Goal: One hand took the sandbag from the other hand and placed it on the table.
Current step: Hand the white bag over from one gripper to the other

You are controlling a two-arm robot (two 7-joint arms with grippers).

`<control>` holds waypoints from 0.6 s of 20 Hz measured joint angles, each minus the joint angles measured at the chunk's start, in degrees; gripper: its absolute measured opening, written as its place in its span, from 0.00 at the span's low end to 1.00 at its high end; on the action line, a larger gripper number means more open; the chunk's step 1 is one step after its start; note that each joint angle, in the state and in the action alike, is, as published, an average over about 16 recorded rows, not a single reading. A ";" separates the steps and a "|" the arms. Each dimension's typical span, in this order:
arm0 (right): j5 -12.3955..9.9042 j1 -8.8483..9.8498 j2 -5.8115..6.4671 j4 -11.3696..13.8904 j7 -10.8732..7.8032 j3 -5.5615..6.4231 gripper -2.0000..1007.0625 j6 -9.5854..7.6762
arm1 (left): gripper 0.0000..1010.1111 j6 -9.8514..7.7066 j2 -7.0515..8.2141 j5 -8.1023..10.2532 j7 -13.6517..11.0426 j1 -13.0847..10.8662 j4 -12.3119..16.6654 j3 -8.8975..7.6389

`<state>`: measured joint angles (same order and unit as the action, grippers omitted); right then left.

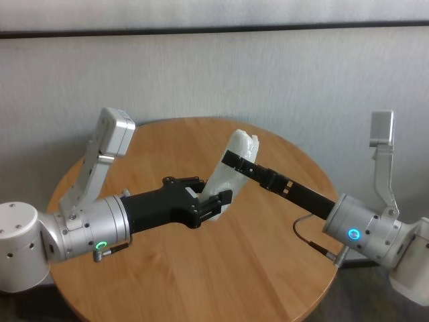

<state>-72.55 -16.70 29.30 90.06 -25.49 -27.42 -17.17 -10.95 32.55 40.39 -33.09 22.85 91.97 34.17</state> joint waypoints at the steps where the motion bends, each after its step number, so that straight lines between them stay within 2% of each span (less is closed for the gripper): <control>1: -0.05 -0.13 0.02 -0.09 0.05 -0.19 0.99 0.03 | 0.36 0.00 0.00 0.00 0.00 0.00 0.00 0.00; 12: -0.74 -1.37 0.18 -0.91 0.57 -1.99 0.99 0.27 | 0.36 0.00 0.00 0.00 0.00 0.00 0.00 0.00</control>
<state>-73.29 -18.07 29.48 89.15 -24.92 -29.41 -16.90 -10.95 32.55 40.39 -33.09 22.85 91.97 34.17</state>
